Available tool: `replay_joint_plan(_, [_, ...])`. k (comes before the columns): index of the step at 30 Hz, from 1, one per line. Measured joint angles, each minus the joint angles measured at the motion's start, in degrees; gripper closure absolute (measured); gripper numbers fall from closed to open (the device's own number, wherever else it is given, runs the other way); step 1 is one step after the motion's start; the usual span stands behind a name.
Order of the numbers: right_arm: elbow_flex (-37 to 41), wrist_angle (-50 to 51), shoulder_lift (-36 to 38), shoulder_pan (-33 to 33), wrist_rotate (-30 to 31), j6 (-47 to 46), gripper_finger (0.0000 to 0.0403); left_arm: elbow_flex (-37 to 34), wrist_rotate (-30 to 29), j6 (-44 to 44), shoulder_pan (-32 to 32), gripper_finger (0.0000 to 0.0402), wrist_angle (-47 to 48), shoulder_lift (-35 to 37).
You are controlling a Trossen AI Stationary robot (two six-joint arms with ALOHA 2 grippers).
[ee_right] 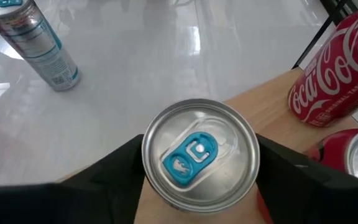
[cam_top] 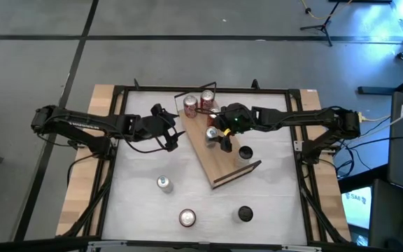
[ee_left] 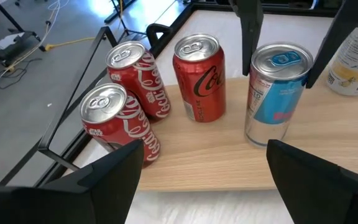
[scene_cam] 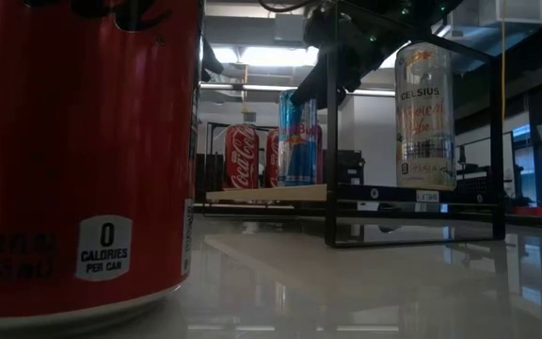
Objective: Place canned beverage on shelf
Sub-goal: Put the top blue soda can on the shelf
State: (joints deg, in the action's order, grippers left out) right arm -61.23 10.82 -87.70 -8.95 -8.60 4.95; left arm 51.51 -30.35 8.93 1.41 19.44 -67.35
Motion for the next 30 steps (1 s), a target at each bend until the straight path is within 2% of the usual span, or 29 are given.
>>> replay_joint_plan(6, [0.0, -0.1, 0.0, 0.0, 0.0, 0.0, 0.0182, 0.0, 0.0, 0.0, 0.0, 0.0072, 0.0, 0.0])
replay_joint_plan(12, [0.0, 0.0, 0.0, -0.1, -2.7, 0.2, 0.0165, 0.0, 0.0, 0.1, 0.0, 0.0072, 0.0, 0.0])
replay_joint_plan(17, [0.0, 1.3, 0.9, -0.1, -4.1, 0.9, 0.0173, 0.0, 0.0, 0.1, 0.0, 0.0072, 0.0, 0.0])
replay_joint_plan(30, [0.1, 11.8, 10.9, -0.1, -2.4, 3.0, 0.0171, 0.1, 0.0, 0.1, 0.0, 0.0072, 0.0, 0.0])
